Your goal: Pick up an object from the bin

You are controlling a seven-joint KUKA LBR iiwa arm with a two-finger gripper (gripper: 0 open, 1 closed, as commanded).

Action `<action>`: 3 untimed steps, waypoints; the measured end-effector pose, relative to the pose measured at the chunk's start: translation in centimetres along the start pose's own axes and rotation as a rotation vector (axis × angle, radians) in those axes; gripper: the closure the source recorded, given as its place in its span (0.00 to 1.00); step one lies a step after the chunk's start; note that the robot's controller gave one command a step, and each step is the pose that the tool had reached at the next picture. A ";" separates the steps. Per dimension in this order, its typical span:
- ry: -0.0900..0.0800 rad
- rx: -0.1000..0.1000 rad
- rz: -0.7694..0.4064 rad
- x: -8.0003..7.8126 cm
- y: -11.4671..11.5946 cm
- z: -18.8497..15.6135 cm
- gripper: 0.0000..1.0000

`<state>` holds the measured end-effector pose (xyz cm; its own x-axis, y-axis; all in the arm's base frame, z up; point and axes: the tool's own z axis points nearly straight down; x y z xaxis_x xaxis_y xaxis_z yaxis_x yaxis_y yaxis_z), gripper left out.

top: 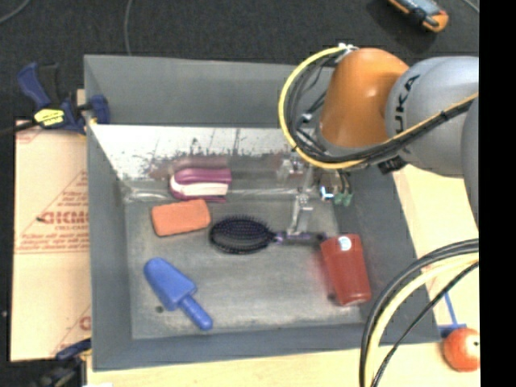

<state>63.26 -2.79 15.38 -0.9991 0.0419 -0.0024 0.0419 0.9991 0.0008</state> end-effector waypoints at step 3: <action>-0.027 0.009 -0.084 1.3 5.8 8.0 0.00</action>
Offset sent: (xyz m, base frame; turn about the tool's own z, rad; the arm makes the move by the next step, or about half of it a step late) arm -0.0110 0.0405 -0.0809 0.0551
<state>62.25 3.02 7.36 -0.9987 -0.0417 -0.0289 -0.0415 0.9991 -0.0091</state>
